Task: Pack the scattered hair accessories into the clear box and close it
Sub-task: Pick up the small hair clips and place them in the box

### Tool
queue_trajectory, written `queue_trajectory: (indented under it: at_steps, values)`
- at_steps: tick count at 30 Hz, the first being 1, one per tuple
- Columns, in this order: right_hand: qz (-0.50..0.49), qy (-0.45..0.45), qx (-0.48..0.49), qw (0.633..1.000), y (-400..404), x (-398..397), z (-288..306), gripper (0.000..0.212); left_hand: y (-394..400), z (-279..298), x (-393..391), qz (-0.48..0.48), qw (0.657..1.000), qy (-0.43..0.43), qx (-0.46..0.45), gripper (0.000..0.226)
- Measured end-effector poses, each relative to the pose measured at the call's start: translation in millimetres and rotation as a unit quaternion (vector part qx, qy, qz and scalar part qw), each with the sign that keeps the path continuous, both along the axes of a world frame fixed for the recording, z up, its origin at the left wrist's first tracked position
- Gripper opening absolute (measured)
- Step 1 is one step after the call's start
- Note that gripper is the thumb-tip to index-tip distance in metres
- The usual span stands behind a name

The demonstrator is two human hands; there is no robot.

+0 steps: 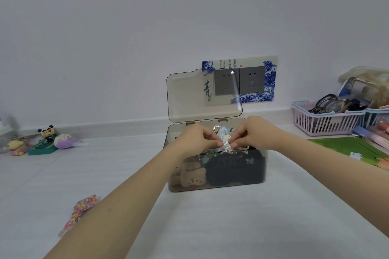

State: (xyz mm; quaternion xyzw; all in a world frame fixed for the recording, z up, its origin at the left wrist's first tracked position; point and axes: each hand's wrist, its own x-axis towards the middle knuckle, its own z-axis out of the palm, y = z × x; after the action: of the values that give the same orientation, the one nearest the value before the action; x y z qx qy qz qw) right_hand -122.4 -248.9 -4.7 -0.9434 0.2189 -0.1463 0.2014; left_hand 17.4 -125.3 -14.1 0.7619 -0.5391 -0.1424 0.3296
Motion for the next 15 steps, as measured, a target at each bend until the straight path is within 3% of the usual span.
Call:
queue_trajectory:
  at_steps: [7, 15]
  values:
    - [0.014, 0.006, -0.019, 1.000, 0.1, 0.5, -0.9, 0.019, -0.3, -0.3, 1.4, 0.002, 1.000, -0.009, 0.001, 0.013]
    - [-0.003, -0.114, -0.024, 0.993, 26.9, -15.1, 11.0, 0.016, 23.3, 15.0, -12.0, 0.038, 0.996, -0.035, -0.072, 0.015]
